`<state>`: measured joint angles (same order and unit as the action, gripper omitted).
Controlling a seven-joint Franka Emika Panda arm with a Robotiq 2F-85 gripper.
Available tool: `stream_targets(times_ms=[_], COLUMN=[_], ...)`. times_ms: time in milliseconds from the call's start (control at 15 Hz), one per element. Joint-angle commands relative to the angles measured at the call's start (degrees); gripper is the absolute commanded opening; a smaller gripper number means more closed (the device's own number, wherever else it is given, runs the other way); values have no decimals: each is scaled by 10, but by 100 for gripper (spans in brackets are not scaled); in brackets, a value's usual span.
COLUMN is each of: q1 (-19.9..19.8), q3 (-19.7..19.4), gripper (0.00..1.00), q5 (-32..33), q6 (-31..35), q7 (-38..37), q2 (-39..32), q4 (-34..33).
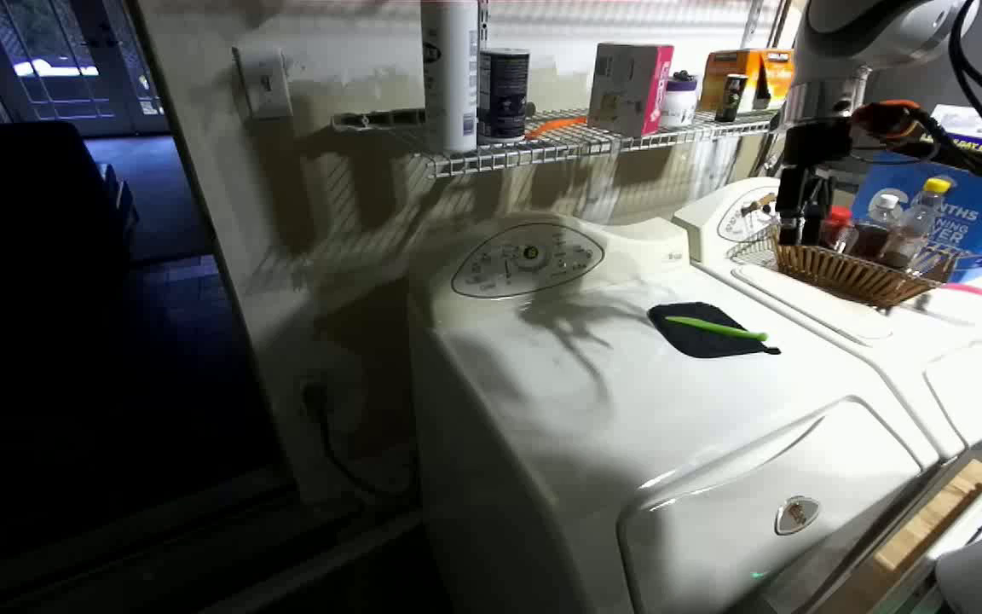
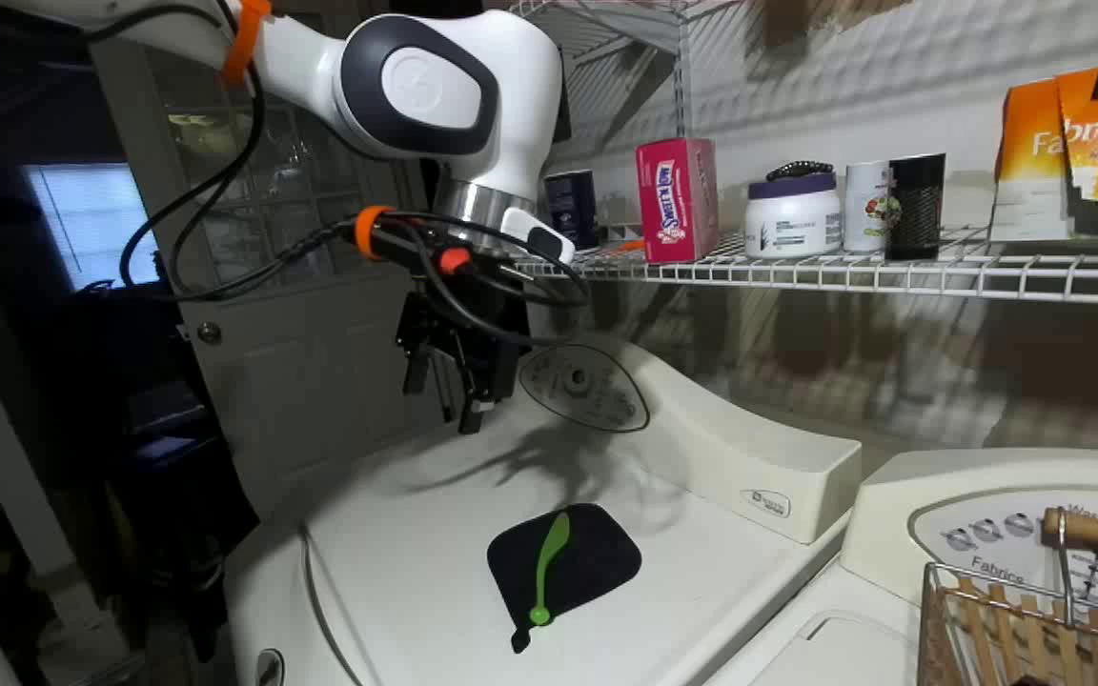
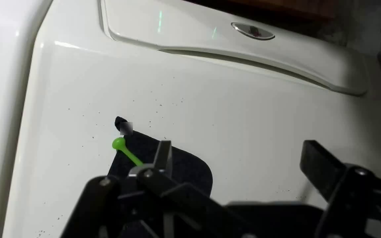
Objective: Press the button on the machine
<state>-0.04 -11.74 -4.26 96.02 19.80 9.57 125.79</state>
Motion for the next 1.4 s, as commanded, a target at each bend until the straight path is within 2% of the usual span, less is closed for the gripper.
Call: stream_targets(times_ms=[0,533,867,1000,1067,1333], q1=[-17,-17,15,22,21,22], q3=[16,16,60,78,85,97], gripper=[100,100,100,100,100,100], q5=[-2,-2,-106,-153,-169,-250], q6=[-1,-1,22,39,55,137], q7=[2,2,15,-9,-37,-44], q2=[-1,-1,-14,-21,-24,-32], q4=[-1,-1,-7,-9,-7,9])
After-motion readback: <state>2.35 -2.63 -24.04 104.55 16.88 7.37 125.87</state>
